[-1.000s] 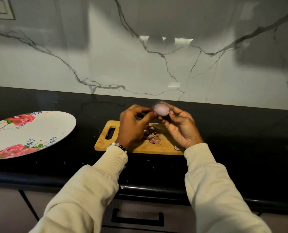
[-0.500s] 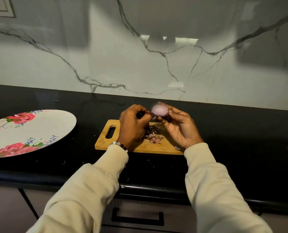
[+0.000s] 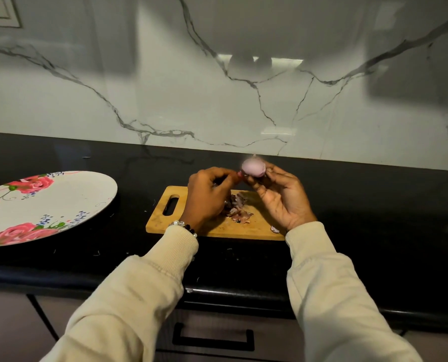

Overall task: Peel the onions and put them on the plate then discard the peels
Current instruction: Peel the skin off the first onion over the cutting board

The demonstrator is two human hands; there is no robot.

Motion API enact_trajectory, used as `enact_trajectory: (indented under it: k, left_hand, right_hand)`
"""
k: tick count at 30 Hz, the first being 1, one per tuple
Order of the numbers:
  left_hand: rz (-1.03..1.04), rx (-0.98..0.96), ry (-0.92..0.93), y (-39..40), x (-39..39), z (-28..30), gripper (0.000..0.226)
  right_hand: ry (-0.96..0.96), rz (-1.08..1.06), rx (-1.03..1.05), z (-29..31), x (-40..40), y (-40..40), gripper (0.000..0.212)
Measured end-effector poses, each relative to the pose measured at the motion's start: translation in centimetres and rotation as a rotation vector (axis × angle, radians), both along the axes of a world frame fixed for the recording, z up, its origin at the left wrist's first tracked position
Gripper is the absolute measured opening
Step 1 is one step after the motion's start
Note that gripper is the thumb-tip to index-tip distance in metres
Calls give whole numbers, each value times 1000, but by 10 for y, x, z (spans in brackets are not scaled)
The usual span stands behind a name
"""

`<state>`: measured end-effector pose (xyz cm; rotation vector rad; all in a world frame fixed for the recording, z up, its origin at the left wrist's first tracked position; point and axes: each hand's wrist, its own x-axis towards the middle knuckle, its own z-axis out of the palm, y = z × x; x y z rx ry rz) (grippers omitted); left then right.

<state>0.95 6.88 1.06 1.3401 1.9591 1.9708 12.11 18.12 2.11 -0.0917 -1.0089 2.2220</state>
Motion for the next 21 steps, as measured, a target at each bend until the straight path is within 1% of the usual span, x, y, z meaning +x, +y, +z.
enact_trajectory:
  k: [5,10,13,14,18,21]
  left_hand:
    - [-10,-29,45,-1,1,1,11]
    - [-6,7,-14,-3,3,3,9]
    - [33,7,46,-3,2,3,9]
    - [47,10,45,-2,2,3,9]
    - [67,36,-98,-1,-2,2,7]
    - [50,28,-94,-1,-3,1,12]
  right_hand:
    - [-51,6,83,-1,0,-4,29]
    - [-97,28,128,-1,1,-4,30]
    - [-145,25,174,-2,1,-2,31]
    - [-150,26,175,-3,1,-1,30]
    - [-128,23,119,-3,1,0,30]
    - [-105,-27,81,-3,-1,3,30]
